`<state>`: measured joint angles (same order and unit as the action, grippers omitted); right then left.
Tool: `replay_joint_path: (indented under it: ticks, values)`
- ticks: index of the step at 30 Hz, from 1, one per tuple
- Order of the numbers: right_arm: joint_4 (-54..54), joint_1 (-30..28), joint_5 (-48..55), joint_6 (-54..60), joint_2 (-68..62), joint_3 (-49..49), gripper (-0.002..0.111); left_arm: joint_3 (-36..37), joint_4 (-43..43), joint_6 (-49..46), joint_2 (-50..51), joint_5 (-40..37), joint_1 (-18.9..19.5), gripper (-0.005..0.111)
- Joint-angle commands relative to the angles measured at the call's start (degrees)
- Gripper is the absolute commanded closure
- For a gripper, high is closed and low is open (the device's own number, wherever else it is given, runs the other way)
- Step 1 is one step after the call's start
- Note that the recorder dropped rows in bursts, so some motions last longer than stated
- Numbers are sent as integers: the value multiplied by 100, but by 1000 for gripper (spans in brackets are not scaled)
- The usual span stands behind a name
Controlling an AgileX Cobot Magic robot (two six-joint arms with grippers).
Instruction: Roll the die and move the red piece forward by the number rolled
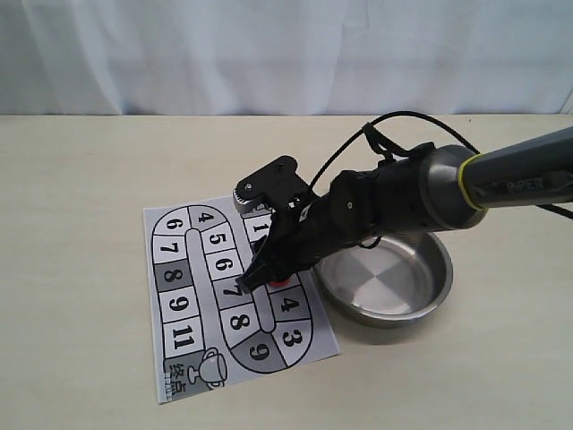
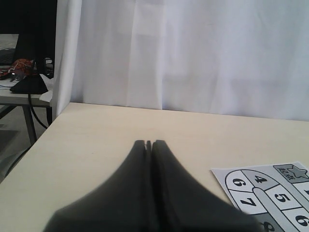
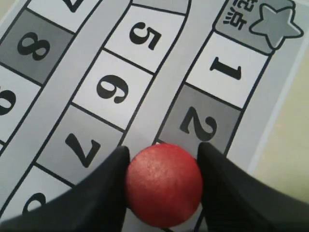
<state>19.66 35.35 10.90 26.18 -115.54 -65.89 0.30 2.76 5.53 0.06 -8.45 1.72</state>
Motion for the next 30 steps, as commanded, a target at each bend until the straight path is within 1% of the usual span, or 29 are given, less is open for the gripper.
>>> replay_joint_path:
  ticks: [1,4,12,15,17,19,21,25,30]
  values:
    - [-42,-14,-34,-118,-14,50,55,-30,-22,23,-6,30,-36,107]
    - [-42,-14,-71,-184,95,0,47,-30,-22,23,-6,30,-36,107]
    - [-42,-25,-249,-284,644,0,47,-30,-22,23,-6,20,-36,107]
    - [-42,-228,-157,-540,866,0,48,-30,-22,23,-6,20,-36,107]
    - [-42,-488,88,-671,1009,0,56,-30,-22,23,-6,20,-36,107]
    - [-68,-824,500,-699,1161,0,69,-30,-22,23,-6,20,-36,107]
    - [-68,-1070,764,-696,1275,0,74,-30,-22,23,-6,20,-36,107]
    - [-68,-1575,1093,-716,1453,0,80,-30,-22,23,-6,20,-36,107]
    - [-115,-2302,1468,-934,1594,0,81,-30,-22,23,-6,20,-36,107]
